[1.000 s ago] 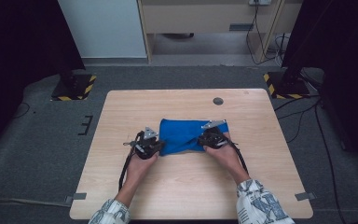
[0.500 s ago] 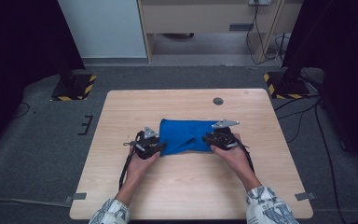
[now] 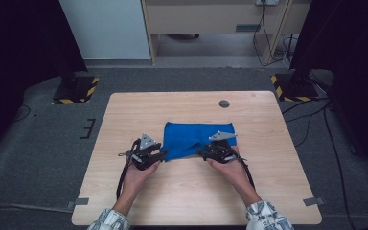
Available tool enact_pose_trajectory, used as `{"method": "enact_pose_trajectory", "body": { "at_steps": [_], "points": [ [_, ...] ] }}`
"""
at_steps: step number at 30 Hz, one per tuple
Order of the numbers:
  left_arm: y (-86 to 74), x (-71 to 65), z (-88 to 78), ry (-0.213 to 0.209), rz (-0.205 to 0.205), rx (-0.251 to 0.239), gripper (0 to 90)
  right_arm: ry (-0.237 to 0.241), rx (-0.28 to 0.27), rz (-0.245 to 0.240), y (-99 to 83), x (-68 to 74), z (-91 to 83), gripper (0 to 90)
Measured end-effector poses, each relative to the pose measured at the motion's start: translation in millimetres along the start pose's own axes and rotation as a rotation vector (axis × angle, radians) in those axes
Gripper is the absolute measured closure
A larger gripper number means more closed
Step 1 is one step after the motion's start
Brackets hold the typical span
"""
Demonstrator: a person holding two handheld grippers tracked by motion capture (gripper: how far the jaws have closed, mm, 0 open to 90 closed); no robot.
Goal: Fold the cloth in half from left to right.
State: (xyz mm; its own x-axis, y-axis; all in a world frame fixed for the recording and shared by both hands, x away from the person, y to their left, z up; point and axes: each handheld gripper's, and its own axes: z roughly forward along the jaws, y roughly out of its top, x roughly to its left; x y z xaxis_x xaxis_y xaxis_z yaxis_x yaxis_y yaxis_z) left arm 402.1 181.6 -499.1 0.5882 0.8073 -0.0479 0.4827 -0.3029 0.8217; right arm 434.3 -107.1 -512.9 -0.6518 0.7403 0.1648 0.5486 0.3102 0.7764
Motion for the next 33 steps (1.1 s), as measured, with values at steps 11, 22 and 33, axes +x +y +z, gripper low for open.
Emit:
{"method": "enact_pose_trajectory", "body": {
  "at_steps": [11,22,33],
  "points": [
    [-8.8,-5.6,15.4,-0.044,0.041,0.064,53.8,0.0,-0.008,-0.018,7.1,2.2,8.0,85.2],
    [-14.7,-6.4,29.2,-0.056,0.052,0.132,57.3,0.009,-0.002,-0.042,15.5,4.1,6.7,87.6],
    [-8.1,-1.0,20.1,-0.022,0.031,0.107,83.5,0.016,0.003,-0.053,15.5,1.6,0.9,88.1]
  ]
}}
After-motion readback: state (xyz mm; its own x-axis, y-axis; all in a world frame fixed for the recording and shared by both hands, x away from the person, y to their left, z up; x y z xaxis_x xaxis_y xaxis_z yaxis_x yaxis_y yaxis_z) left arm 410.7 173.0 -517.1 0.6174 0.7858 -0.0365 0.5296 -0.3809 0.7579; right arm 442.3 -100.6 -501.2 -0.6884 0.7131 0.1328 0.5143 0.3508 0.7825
